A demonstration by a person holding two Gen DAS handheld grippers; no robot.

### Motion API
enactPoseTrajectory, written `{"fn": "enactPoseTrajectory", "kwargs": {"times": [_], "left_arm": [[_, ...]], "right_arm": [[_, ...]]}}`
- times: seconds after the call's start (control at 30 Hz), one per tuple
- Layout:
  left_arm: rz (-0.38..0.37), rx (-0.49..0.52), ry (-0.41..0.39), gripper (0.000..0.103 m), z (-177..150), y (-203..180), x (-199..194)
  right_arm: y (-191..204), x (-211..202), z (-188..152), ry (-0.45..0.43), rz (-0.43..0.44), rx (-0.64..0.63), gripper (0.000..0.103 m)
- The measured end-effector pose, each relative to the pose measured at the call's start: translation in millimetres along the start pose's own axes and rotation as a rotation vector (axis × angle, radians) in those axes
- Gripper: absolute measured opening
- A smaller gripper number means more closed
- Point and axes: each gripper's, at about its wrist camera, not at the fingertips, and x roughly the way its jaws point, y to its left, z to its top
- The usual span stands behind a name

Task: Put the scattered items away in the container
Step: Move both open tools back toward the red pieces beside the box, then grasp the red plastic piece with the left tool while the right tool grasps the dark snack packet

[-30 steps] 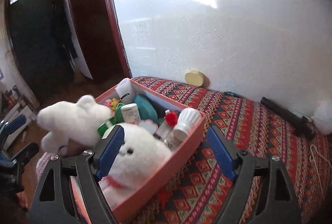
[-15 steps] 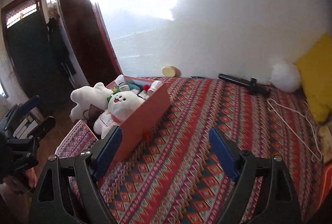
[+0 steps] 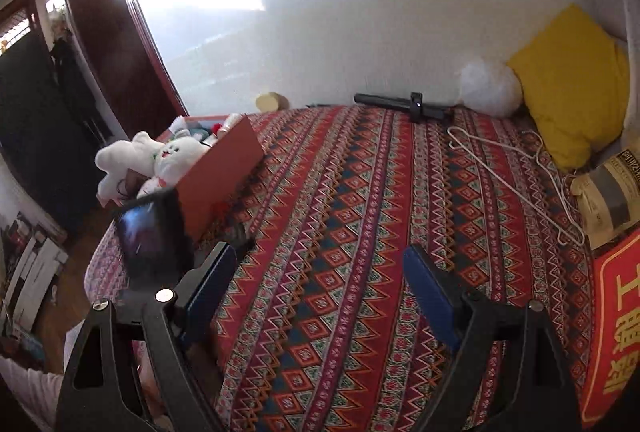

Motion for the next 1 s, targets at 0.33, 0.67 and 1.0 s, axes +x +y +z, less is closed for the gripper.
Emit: {"fn": "enactPoseTrajectory", "kwargs": {"times": [0.33,0.67,1.0], "left_arm": [[0.248,-0.233,0.153,0.092,25.2,4.6,140.0],[0.013,-0.014,0.148,0.027,28.4,-8.5,135.5],[-0.218,0.184,-0.016,0.027,-5.8,21.0,50.1]], "right_arm": [[-34.3,70.5,20.1,0.068,0.068,0.101,0.086],[-24.8,95.9,9.9,0.124,0.145,0.083,0.076],[35.0,128.5,90.5,0.011,0.010,-0.159,0.076]]}}
